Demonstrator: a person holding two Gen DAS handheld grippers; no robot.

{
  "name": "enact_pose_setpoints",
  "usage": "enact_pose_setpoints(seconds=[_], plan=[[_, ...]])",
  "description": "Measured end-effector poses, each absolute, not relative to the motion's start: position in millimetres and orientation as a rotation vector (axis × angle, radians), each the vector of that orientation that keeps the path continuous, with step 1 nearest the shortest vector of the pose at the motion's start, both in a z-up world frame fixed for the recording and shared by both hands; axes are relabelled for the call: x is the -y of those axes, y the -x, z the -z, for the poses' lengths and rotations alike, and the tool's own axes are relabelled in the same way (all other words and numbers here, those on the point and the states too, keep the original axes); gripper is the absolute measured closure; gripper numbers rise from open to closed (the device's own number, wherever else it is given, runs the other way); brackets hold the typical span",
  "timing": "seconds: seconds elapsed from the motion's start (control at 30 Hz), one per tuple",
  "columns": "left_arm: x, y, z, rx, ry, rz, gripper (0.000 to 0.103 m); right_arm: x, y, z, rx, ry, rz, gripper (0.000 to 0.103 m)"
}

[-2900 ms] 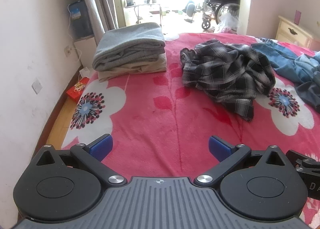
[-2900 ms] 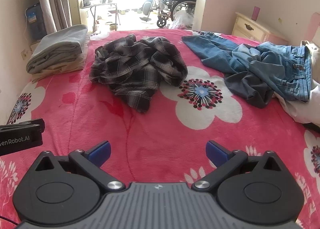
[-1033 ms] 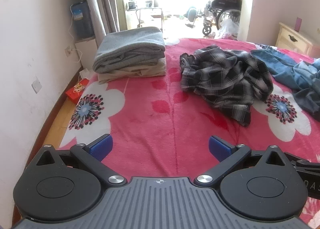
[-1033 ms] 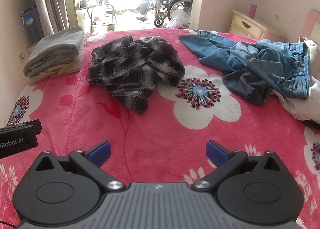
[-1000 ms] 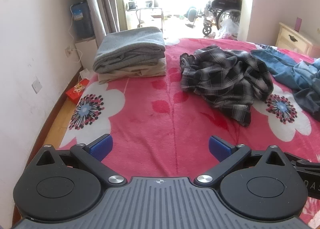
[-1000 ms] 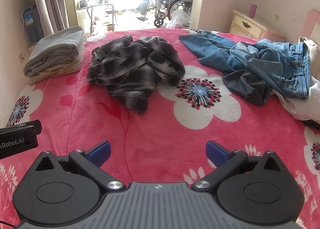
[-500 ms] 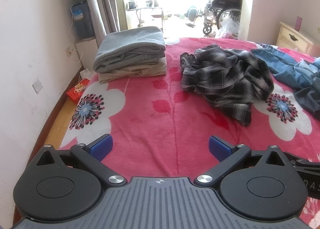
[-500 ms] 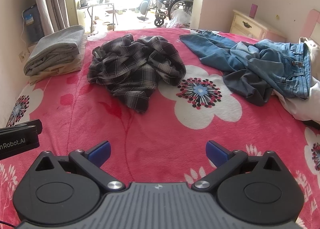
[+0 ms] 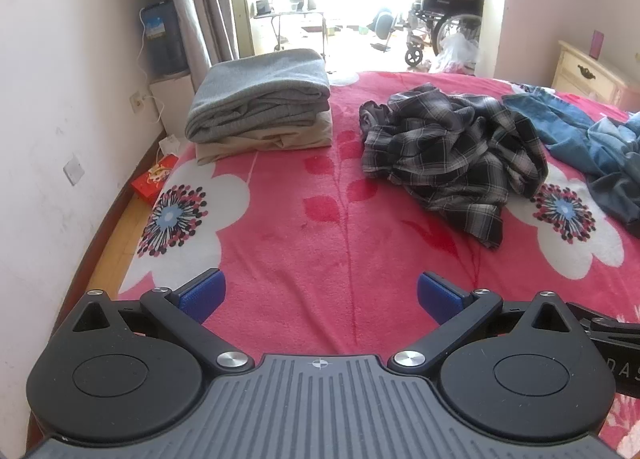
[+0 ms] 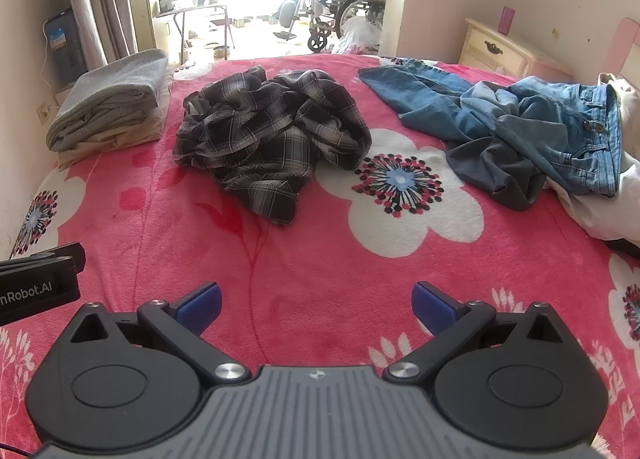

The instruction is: Fold clothes

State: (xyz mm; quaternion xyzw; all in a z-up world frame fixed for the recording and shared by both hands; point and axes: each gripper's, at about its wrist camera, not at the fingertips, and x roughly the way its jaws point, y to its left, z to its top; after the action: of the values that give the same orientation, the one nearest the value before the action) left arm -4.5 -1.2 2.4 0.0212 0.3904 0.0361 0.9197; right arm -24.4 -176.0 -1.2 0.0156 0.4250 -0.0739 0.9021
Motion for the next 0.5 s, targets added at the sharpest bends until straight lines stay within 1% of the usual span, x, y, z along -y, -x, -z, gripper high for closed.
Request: enact_pose_setpoints(seconds=[0.5], plan=[[-0.7,4.8,-1.8,-0.805,-0.041,-0.078,0.000,176.2,24.2,0.5,-0.878,-0.026,0.155,0.000]])
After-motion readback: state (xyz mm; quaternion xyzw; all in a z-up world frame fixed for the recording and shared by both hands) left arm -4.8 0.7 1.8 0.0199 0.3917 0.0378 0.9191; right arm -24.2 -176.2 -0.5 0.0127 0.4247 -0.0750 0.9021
